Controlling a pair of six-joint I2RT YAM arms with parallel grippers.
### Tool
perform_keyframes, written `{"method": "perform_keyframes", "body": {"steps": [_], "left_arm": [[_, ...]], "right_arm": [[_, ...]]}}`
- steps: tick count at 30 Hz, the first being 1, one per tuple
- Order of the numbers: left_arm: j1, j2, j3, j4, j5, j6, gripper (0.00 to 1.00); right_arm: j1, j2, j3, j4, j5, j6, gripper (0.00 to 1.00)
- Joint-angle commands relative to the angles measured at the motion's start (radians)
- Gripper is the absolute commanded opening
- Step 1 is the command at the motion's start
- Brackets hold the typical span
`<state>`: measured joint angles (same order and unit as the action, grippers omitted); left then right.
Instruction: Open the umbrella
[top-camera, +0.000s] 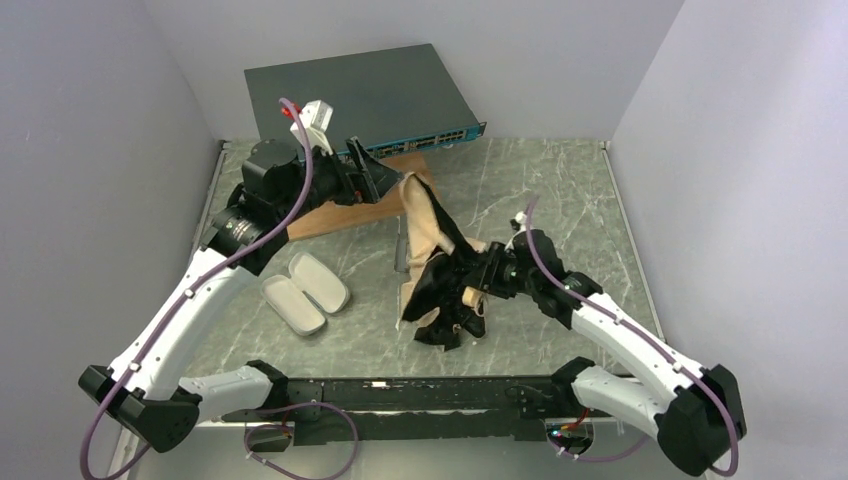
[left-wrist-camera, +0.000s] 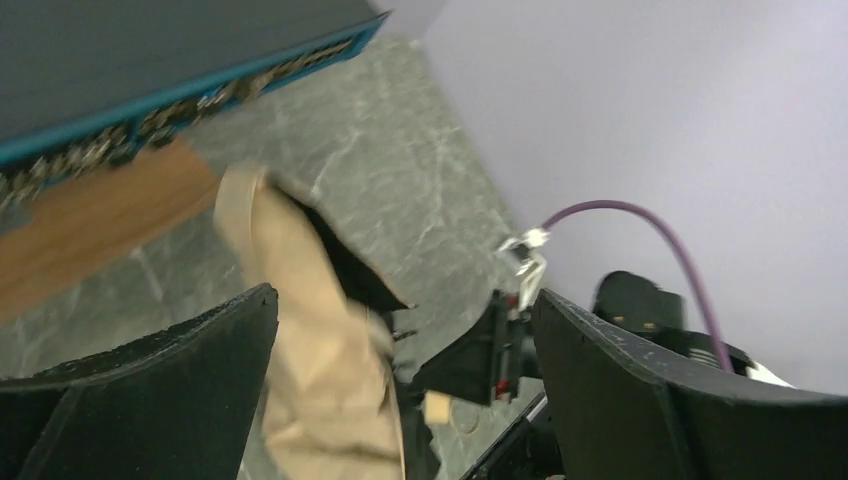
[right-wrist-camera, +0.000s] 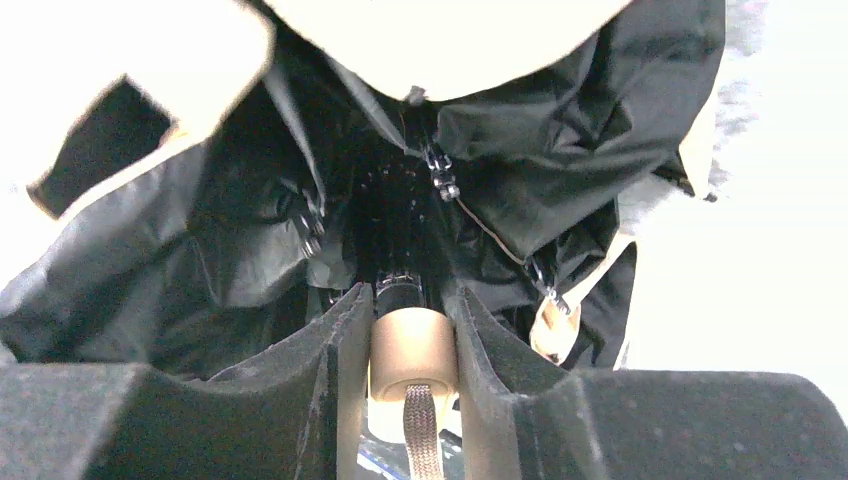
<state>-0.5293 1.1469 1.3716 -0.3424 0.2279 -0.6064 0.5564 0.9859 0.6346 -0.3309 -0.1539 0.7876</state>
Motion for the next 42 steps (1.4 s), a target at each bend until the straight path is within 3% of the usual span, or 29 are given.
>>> {"method": "perform_keyframes", "body": {"steps": [1, 5, 9, 16, 18, 19, 24, 29, 33, 36, 39, 42], "left_arm": [[-0.035, -0.049, 0.004, -0.167, -0.179, -0.062, 0.99], [-0.129, -0.084, -0.007, -0.253, -0.225, -0.109, 0.97], [-0.261, -0.119, -0.082, -0.221, -0.231, -0.185, 0.89], [-0.401, -0.209, -0.375, -0.081, -0.305, -0.359, 0.95], [-0.406, -0.211, -0.427, -0.068, -0.302, -0.393, 0.94], [-0.409, -0.208, -0.445, -0.063, -0.299, -0.404, 0.94], [-0.434, -0.172, -0.539, 0.004, -0.273, -0.453, 0.89], [-0.451, -0.161, -0.615, 0.094, -0.28, -0.53, 0.81], [-0.456, -0.162, -0.677, 0.208, -0.305, -0.581, 0.8], [-0.457, -0.131, -0.694, 0.21, -0.333, -0.631, 0.79], [-0.459, -0.099, -0.709, 0.202, -0.37, -0.678, 0.71], [-0.463, -0.053, -0.715, 0.193, -0.419, -0.682, 0.59]], "right_arm": [[-0.079, -0.084, -0.001, -0.052, 0.027, 0.172, 0.0], [-0.139, -0.18, -0.021, -0.061, 0.029, 0.272, 0.0], [-0.138, -0.233, -0.05, 0.036, -0.039, 0.365, 0.0], [-0.119, -0.058, -0.073, 0.199, -0.26, 0.339, 0.02], [-0.095, 0.014, -0.06, 0.207, -0.292, 0.314, 0.29], [-0.083, 0.042, -0.054, 0.208, -0.3, 0.307, 0.36], [-0.033, 0.075, -0.052, 0.238, -0.293, 0.319, 0.44], [0.001, 0.083, -0.041, 0.23, -0.265, 0.325, 0.39], [0.01, 0.086, -0.041, 0.228, -0.269, 0.32, 0.26], [0.011, 0.07, -0.044, 0.22, -0.267, 0.317, 0.11], [0.011, 0.043, -0.042, 0.204, -0.261, 0.31, 0.01], [0.011, 0.014, -0.021, 0.153, -0.25, 0.285, 0.0]]}}
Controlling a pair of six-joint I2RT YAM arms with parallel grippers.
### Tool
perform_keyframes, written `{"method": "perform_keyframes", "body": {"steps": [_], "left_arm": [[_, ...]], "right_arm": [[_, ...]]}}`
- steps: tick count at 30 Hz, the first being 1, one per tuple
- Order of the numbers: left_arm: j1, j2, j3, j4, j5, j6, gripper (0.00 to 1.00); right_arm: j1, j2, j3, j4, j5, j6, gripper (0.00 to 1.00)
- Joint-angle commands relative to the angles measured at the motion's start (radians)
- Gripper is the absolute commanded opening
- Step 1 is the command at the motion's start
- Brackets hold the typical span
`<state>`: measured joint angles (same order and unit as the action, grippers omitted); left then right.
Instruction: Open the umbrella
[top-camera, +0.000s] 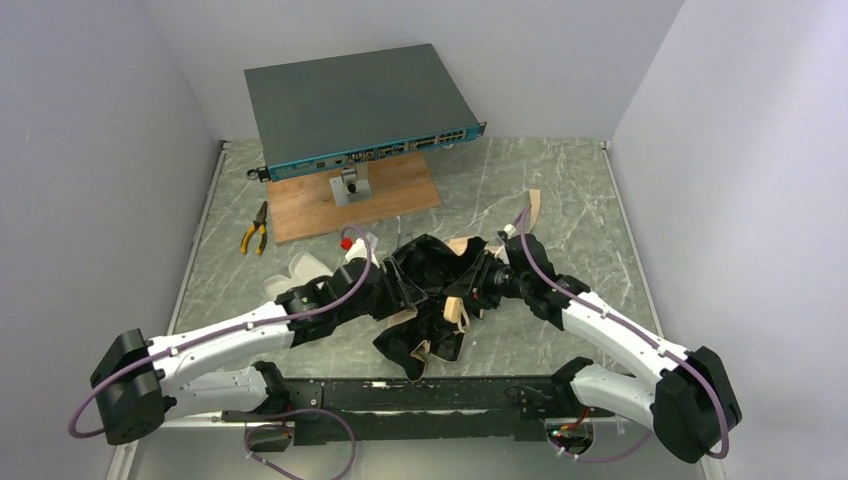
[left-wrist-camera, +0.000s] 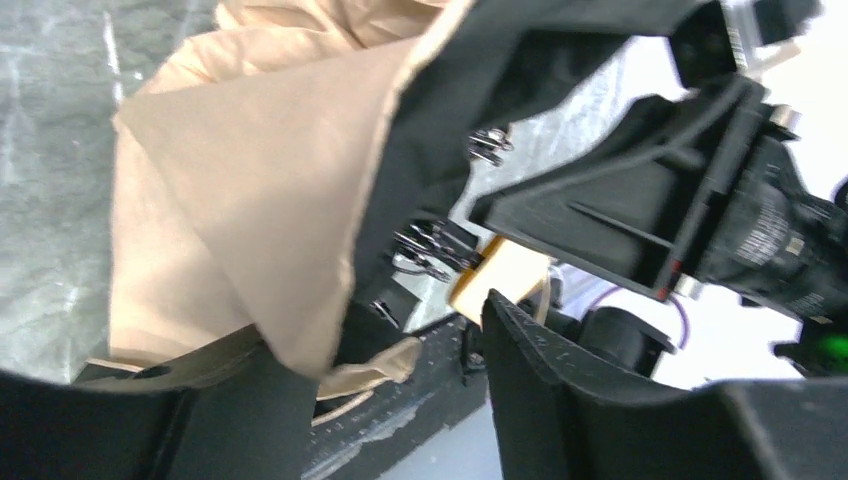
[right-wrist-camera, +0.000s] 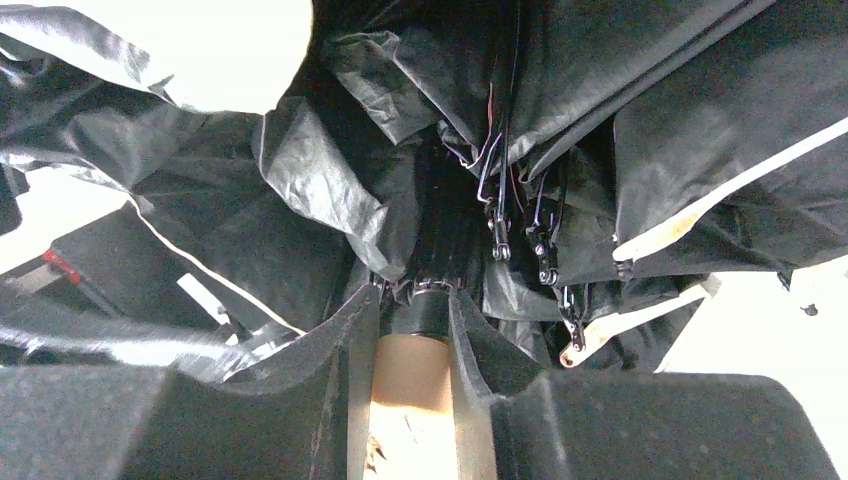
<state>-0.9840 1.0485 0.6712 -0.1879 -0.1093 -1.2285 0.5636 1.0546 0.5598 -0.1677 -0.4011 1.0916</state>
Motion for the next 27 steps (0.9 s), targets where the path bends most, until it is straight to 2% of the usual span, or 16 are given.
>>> {"method": "perform_keyframes", "body": {"steps": [1, 3, 4, 7, 10, 16, 20, 21, 22, 24, 25, 27], "left_arm": [[-0.008, 0.066, -0.014, 0.046, -0.088, -0.042, 0.47], [-0.006, 0.112, 0.007, 0.043, -0.11, -0.001, 0.12], [-0.005, 0.138, 0.026, 0.026, -0.121, 0.026, 0.01], [0.012, 0.218, 0.114, -0.076, -0.161, 0.106, 0.0], [0.057, 0.234, 0.16, -0.167, -0.199, 0.169, 0.0], [0.238, 0.21, 0.111, -0.15, -0.156, 0.324, 0.0], [0.315, 0.234, 0.122, -0.128, -0.081, 0.452, 0.0], [0.316, 0.248, 0.151, -0.158, -0.073, 0.468, 0.07], [0.312, 0.258, 0.177, -0.18, -0.059, 0.488, 0.21], [0.282, 0.257, 0.214, -0.219, -0.049, 0.503, 0.61], [0.258, 0.244, 0.224, -0.238, -0.064, 0.503, 0.76], [0.207, 0.215, 0.248, -0.291, -0.093, 0.501, 0.93]], "right_arm": [[0.004, -0.066, 0.061, -0.026, -0.001, -0.026, 0.0], [0.003, -0.095, 0.072, -0.069, 0.006, -0.044, 0.0], [0.004, -0.117, 0.081, -0.103, 0.024, -0.06, 0.0], [0.003, -0.187, 0.083, -0.216, 0.093, -0.103, 0.0], [0.0, -0.265, 0.074, -0.296, 0.129, -0.126, 0.0], [-0.001, -0.392, 0.075, -0.4, 0.113, -0.119, 0.0], [0.001, -0.418, 0.041, -0.371, 0.078, -0.128, 0.0], [0.0, -0.403, 0.028, -0.353, 0.062, -0.141, 0.0], [0.001, -0.383, 0.021, -0.339, 0.048, -0.16, 0.01], [0.001, -0.322, 0.017, -0.321, 0.028, -0.191, 0.1], [0.001, -0.297, 0.018, -0.31, 0.023, -0.208, 0.15], [0.002, -0.259, 0.023, -0.285, 0.023, -0.225, 0.32]]}}
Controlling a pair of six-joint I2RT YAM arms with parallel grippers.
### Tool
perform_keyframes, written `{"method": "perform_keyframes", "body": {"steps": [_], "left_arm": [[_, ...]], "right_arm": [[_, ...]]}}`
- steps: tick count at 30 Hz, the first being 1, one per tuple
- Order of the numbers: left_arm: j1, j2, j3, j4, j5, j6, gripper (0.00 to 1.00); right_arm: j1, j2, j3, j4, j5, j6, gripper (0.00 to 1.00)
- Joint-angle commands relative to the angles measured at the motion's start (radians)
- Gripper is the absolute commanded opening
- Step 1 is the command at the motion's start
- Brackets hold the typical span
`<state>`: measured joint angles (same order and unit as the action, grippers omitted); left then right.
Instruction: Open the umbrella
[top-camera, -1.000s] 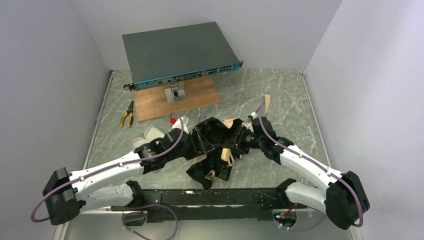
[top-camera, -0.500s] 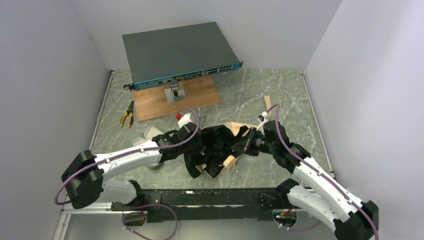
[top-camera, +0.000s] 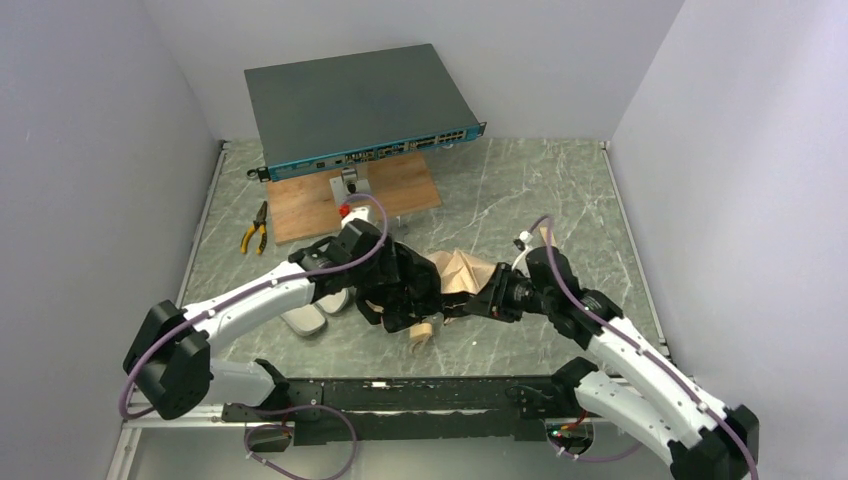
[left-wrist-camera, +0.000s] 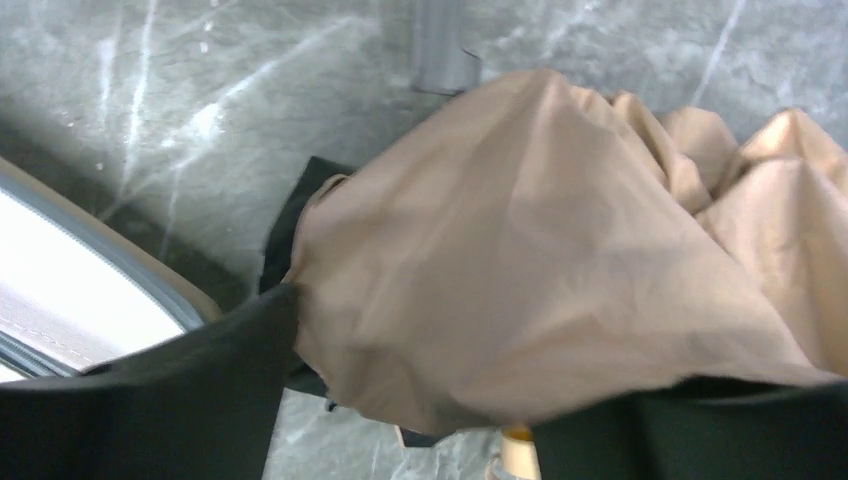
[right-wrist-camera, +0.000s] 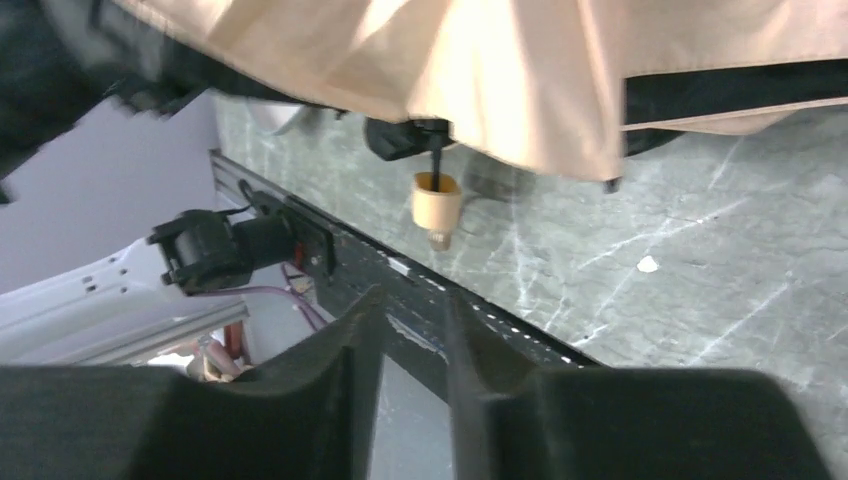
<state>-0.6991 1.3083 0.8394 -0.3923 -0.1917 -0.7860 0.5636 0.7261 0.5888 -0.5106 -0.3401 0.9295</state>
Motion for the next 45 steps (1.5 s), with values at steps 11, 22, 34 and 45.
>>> {"method": "perform_keyframes", "body": {"steps": [11, 22, 34, 45], "left_arm": [[-0.362, -0.108, 0.048, -0.16, -0.115, -0.017, 0.94], [-0.485, 0.248, 0.257, -0.24, -0.186, -0.124, 0.99], [-0.52, 0.516, 0.479, -0.48, -0.212, -0.241, 0.84], [-0.557, 0.603, 0.51, -0.557, -0.207, -0.318, 0.51]], "right_arm": [[0.001, 0.076, 0.127, -0.03, 0.121, -0.141, 0.65], [0.001, -0.104, 0.209, -0.15, 0.238, -0.164, 0.82], [0.0, -0.115, 0.197, -0.157, 0.219, -0.189, 0.83], [0.0, -0.108, 0.192, -0.14, 0.204, -0.202, 0.83]]}}
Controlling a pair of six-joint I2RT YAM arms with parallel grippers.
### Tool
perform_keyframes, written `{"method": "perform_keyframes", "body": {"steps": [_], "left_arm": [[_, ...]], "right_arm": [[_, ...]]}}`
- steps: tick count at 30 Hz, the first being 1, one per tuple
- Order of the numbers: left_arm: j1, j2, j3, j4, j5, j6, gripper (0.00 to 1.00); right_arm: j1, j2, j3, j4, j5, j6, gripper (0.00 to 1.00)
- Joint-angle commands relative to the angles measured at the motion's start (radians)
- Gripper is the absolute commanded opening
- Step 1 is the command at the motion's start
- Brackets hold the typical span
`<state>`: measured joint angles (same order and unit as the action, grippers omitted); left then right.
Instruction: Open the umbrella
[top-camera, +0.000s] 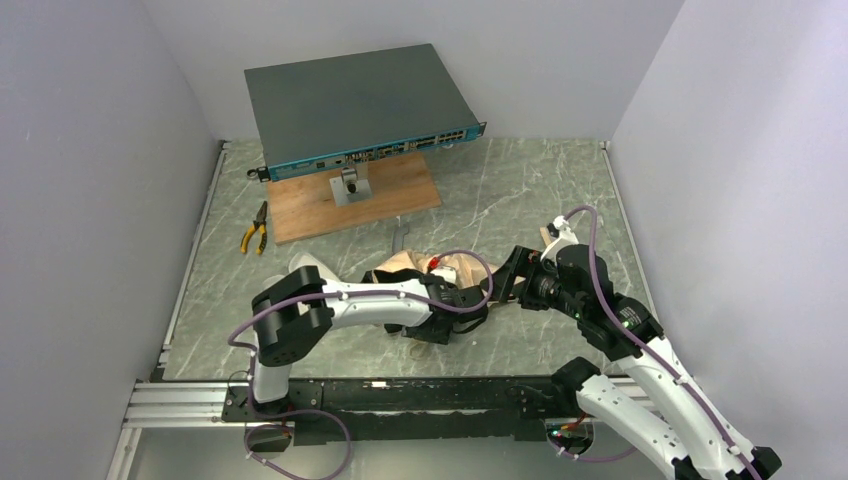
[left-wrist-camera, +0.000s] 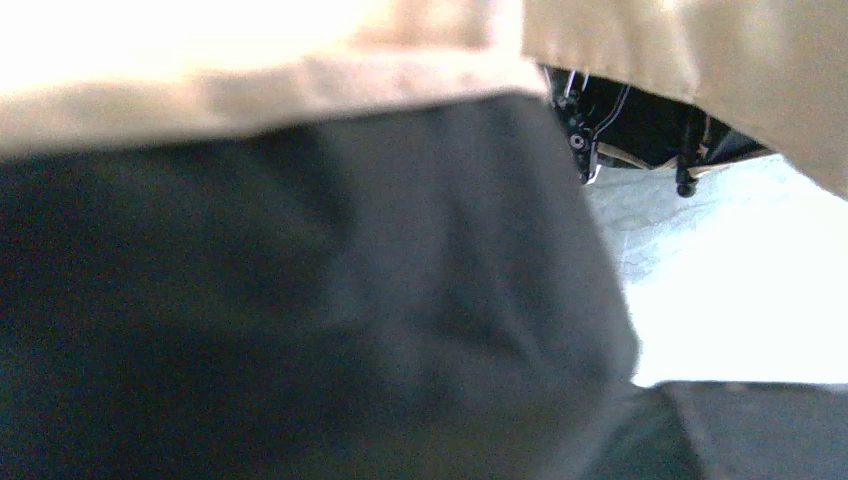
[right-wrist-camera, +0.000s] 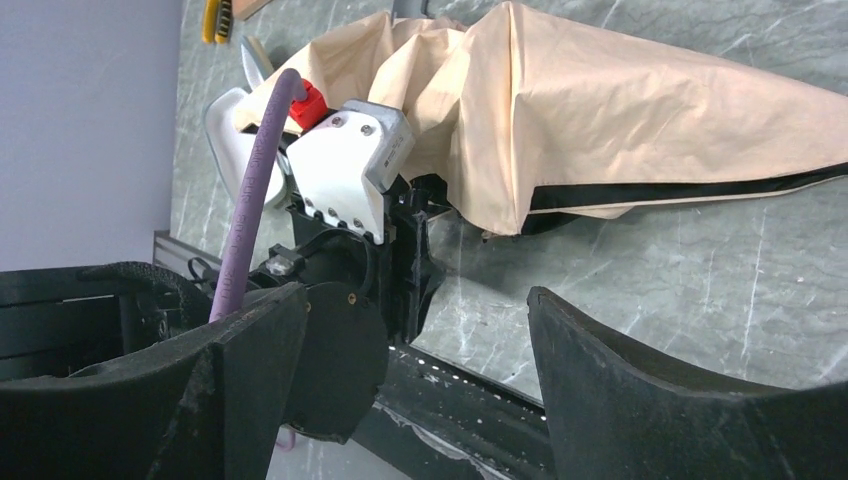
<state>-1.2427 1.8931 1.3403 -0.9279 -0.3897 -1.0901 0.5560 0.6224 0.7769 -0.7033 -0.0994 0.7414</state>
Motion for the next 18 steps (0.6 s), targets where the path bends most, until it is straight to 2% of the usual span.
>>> {"method": "perform_keyframes", "body": {"steps": [1, 6, 10, 11, 13, 18], "left_arm": [[-0.015, 0.015, 0.002, -0.006, -0.009, -0.011, 0.47], [-0.014, -0.023, 0.001, 0.03, -0.02, 0.028, 0.24], [-0.007, -0.137, -0.057, 0.18, 0.052, 0.115, 0.07], [-0.001, -0.181, -0.091, 0.246, 0.086, 0.127, 0.02], [0.026, -0.283, -0.213, 0.391, 0.163, 0.116, 0.0], [0.135, -0.521, -0.625, 0.996, 0.429, 0.074, 0.0]], "right_arm": [[0.007, -0.007, 0.003, 0.054, -0.037, -0.012, 0.83], [0.007, -0.01, -0.002, 0.057, -0.046, -0.004, 0.83], [0.007, -0.014, 0.006, 0.084, -0.077, 0.003, 0.84], [0.006, -0.015, 0.008, 0.095, -0.087, 0.007, 0.84], [0.006, -0.017, 0.01, 0.119, -0.111, 0.017, 0.84], [0.006, -0.028, -0.008, 0.183, -0.159, 0.056, 0.84]]}}
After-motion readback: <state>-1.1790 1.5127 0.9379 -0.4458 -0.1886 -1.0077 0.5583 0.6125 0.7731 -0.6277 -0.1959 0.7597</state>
